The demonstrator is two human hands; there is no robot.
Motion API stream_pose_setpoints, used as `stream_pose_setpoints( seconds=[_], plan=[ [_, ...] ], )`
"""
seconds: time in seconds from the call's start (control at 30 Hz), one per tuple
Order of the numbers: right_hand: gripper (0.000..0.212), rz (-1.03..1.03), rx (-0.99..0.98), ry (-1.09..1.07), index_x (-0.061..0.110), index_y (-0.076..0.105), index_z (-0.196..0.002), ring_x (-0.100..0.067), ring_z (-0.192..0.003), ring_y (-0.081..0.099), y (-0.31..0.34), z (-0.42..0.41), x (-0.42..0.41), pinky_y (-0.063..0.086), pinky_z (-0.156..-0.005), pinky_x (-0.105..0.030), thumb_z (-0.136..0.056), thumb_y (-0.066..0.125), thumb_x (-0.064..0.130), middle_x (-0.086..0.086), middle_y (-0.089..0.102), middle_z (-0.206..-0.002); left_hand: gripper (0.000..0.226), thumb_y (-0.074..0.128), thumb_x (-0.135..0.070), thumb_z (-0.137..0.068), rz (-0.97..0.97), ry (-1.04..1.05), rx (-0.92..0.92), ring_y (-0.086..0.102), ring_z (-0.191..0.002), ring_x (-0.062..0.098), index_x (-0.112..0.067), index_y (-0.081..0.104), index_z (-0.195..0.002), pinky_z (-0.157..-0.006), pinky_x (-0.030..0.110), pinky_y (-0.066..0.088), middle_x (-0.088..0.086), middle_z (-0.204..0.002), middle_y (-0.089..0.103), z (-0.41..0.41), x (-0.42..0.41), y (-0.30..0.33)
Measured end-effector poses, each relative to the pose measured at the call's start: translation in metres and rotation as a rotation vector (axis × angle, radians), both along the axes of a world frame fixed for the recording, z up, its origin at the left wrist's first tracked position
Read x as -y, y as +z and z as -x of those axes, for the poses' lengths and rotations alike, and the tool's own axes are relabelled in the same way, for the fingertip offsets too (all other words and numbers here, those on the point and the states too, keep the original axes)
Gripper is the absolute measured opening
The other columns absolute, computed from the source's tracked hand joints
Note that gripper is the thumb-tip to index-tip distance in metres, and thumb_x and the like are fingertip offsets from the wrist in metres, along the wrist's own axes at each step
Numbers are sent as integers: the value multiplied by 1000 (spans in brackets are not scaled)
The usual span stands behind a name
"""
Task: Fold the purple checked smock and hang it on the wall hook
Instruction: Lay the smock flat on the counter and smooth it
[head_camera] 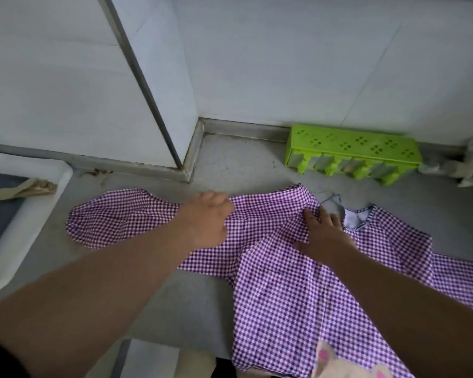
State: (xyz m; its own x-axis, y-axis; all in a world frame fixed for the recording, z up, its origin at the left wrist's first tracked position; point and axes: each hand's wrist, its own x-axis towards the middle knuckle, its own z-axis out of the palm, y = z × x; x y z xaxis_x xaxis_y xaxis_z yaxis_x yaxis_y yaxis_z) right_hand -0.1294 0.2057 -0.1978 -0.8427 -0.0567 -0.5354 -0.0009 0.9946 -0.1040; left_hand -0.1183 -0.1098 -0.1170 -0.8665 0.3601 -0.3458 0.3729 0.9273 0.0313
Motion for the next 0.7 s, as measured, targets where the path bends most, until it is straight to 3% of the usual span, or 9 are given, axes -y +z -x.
stream_pose_setpoints(
  seconds=[0.1,0.17,0.33,0.43,0.5,0.57,0.63,0.7],
  plan=[
    [108,128,-87,-114,35,4,-161,-40,-156,5,13,-8,-3,34,-115,-66,-82,72,63,-4,-2,-169,70,61,-50,-94,-99,44,86,36,-149,24,-31,32,-155,-126,48,27,-1,-163,39,12,-58,-18],
    [96,218,-179,-206,31,18,-159,-39,-156,10,19,-16,-6,37,-116,-62,-85,77,47,-4,3,-168,80,61,-54,-94,-125,82,115,32,-153,27,-31,22,-160,-127,50,23,3,-167,34,23,-83,-25],
    [85,356,-255,-313,26,33,-151,-32,-146,35,14,-38,-37,48,-110,-50,-83,82,37,1,15,-160,97,63,-64,-88,-145,113,161,33,-153,32,-37,10,-164,-125,53,27,7,-170,31,61,-125,-39],
    [78,458,-246,-342,29,40,-149,-21,-135,47,9,-42,-59,49,-110,-40,-83,82,29,10,23,-151,103,67,-70,-85,-179,169,200,36,-153,32,-33,13,-165,-124,52,31,7,-170,31,80,-162,-37],
    [74,501,-249,-319,33,42,-148,-19,-133,49,8,-42,-69,46,-111,-32,-85,79,20,11,23,-148,95,70,-66,-85,-213,307,250,49,-143,33,-25,31,-161,-116,48,42,9,-162,45,94,-180,-40],
    [75,522,-236,-283,40,40,-147,-19,-130,51,8,-43,-74,48,-107,-29,-86,74,13,13,23,-149,70,70,-54,-89,-200,347,275,62,-127,32,-16,54,-145,-102,40,51,11,-146,60,102,-194,-39],
    [78,490,-231,-258,46,35,-147,-21,-127,54,8,-44,-78,56,-98,-36,-86,72,15,14,20,-152,44,65,-36,-92,-181,302,299,66,-114,30,-12,64,-129,-87,34,52,11,-131,67,104,-203,-32],
    [76,417,-263,-271,42,35,-147,-25,-136,46,8,-45,-81,54,-103,-46,-86,77,25,8,18,-156,29,62,-24,-91,-313,291,379,69,-105,26,-15,67,-118,-77,31,50,8,-120,70,105,-210,-25]
  ],
)
